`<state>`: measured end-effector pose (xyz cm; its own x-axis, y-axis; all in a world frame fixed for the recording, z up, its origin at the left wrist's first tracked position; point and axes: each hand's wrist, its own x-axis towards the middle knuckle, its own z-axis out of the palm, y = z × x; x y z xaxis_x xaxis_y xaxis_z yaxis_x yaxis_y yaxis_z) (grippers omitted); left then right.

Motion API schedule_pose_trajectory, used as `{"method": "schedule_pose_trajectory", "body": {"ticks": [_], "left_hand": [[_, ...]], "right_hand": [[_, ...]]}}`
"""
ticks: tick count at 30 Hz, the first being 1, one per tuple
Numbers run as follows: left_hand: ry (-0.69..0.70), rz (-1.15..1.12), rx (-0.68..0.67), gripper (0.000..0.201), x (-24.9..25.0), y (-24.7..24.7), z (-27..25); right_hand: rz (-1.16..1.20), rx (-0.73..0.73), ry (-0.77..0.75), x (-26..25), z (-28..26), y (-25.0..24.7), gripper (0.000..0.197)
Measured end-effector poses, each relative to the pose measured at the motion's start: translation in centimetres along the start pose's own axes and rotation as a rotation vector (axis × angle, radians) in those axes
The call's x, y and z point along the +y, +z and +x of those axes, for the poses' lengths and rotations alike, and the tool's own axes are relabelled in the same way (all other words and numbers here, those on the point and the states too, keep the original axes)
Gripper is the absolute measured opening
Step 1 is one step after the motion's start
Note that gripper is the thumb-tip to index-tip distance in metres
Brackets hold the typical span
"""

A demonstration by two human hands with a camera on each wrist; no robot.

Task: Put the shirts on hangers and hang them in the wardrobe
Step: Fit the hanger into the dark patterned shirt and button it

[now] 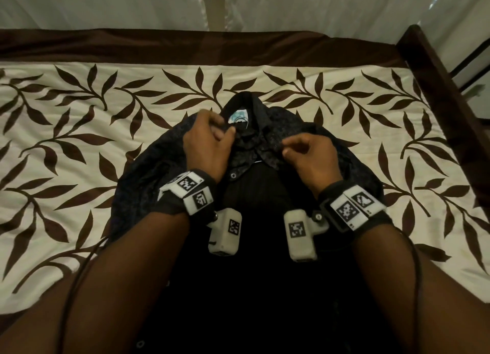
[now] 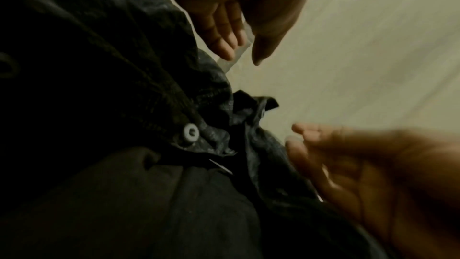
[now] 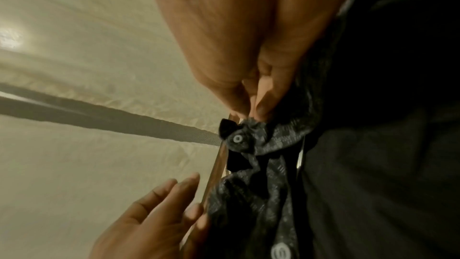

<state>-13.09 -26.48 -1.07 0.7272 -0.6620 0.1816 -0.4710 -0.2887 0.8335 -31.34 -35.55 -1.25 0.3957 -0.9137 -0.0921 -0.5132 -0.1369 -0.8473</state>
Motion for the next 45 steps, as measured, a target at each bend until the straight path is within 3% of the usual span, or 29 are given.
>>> {"method": "schedule_pose_trajectory", "body": {"ticks": [2, 5, 8, 10, 13, 17, 21, 23, 27, 30, 34, 36, 39, 41, 44, 45], "left_hand": [[-0.055, 0.069, -0.138, 0.015, -1.0, -1.3, -2.1], [-0.015, 0.212, -0.322, 0.018, -3.2, -3.3, -7.8], [0.064, 0.517, -0.350, 0.033, -5.3, -5.7, -14.5], [-0.025, 0.645, -0.340, 0.044, -6.2, -7.3, -18.1], [-0.189, 0.674, -0.400, 0.060, -6.5, -9.7, -21.0], [-0.296, 0.540, -0.441, 0.064, -5.1, -13.1, -20.4], [-0.261, 0.377, -0.322, 0.076, -2.0, -18.2, -19.8], [-0.212, 0.402, -0.316, 0.071, -0.6, -20.5, -20.4], [-0.023, 0.569, -0.432, 0.038, 2.4, -22.3, -23.5], [0.036, 0.591, -0.508, 0.036, 3.2, -21.8, -25.6], [0.011, 0.639, -0.508, 0.042, 2.3, -21.5, -26.2], [-0.021, 0.644, -0.481, 0.038, 2.1, -21.9, -25.9], [0.043, 0.620, -0.432, 0.032, 2.7, -22.5, -26.0], [0.081, 0.649, -0.481, 0.033, 3.2, -22.3, -26.6], [0.045, 0.834, -0.745, 0.042, 3.0, -20.8, -27.9], [0.016, 0.899, -0.830, 0.044, 3.1, -20.4, -28.2]], "right_hand": [[-0.166, -0.021, -0.002, 1.3, -2.5, -1.5, 0.014], [-0.426, -0.075, 0.020, 3.5, -8.0, -3.1, 0.015], [-0.728, -0.055, 0.013, 5.2, -14.3, -4.1, 0.036], [-0.788, -0.021, 0.051, 6.3, -17.8, -4.4, 0.050], [-0.681, -0.007, 0.133, 8.0, -20.3, -4.7, 0.058], [-0.478, -0.034, 0.077, 8.8, -20.5, -5.8, 0.045], [-0.311, 0.110, 0.092, 6.7, -20.4, -9.1, 0.043], [-0.269, 0.144, 0.060, 5.8, -21.0, -10.5, 0.043], [-0.284, 0.136, 0.022, 5.8, -23.1, -11.2, 0.026], [-0.234, 0.177, -0.060, 5.4, -24.6, -11.6, 0.020], [-0.357, 0.022, -0.277, 3.8, -26.5, -13.5, 0.018], [-0.315, 0.017, -0.184, 3.8, -27.2, -15.1, 0.024], [0.137, 0.077, 0.027, 3.3, -27.6, -17.8, 0.030], [0.206, -0.136, 0.120, 3.3, -27.7, -18.6, 0.026], [-0.102, -0.626, 0.173, 3.8, -27.7, -17.7, 0.024], [-0.228, -0.722, 0.186, 3.9, -27.5, -17.2, 0.019]]}}
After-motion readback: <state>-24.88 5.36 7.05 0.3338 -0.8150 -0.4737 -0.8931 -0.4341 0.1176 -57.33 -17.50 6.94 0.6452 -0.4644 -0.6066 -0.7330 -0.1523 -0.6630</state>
